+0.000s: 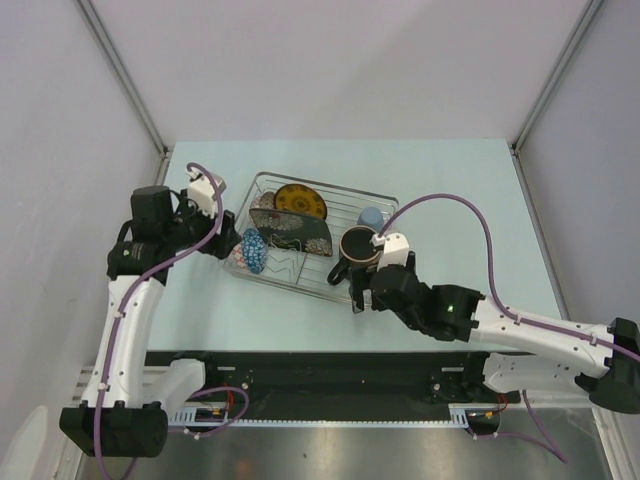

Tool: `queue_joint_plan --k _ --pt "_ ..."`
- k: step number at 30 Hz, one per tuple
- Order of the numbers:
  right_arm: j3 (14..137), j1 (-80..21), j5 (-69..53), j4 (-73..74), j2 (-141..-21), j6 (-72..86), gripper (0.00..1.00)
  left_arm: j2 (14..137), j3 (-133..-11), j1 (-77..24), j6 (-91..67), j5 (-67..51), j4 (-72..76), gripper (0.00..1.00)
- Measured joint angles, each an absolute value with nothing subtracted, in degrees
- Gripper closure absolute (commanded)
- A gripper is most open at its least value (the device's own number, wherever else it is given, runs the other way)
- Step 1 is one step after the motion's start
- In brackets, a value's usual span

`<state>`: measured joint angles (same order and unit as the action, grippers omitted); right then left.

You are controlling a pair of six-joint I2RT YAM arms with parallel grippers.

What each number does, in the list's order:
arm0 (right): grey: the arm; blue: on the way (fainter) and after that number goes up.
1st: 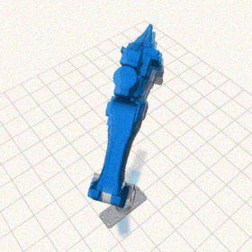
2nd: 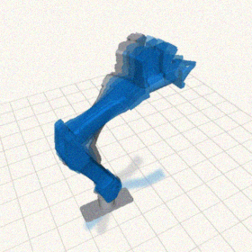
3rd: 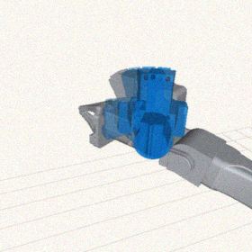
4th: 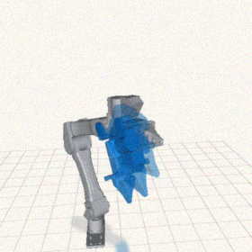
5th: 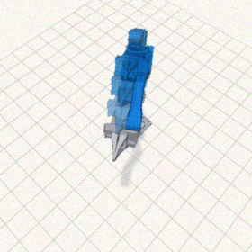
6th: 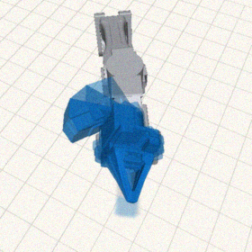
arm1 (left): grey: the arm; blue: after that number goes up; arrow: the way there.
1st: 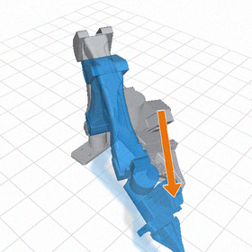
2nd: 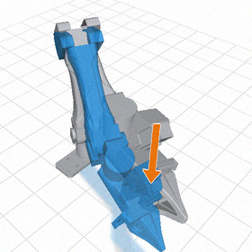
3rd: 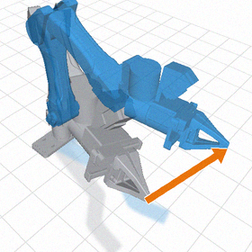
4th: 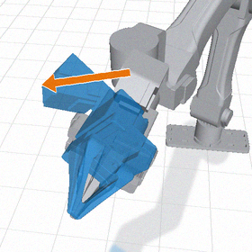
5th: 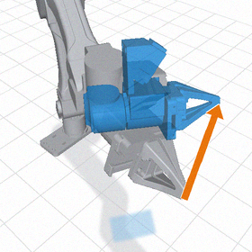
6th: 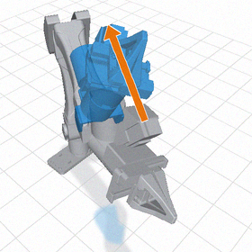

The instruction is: Load the mixed dishes into the dish rack

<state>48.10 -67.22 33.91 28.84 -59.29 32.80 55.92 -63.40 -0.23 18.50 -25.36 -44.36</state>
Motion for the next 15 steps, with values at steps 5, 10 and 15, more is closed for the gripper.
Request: queue_joint_plan --k 5,10,15 --pt "50.5 -67.8 31.9 28.9 -59.3 32.5 0.00 55.2 -63.4 -0.2 18.5 -26.2 -45.1 0.20" --pt "52.2 -69.1 31.3 29.0 -58.6 32.1 0.00 54.1 -63.4 -0.2 18.5 -26.1 -46.5 0.19" --pt "52.8 -70.5 31.6 29.8 -56.8 31.1 0.00 52.8 -63.4 -0.2 18.5 -25.9 -47.3 0.19"
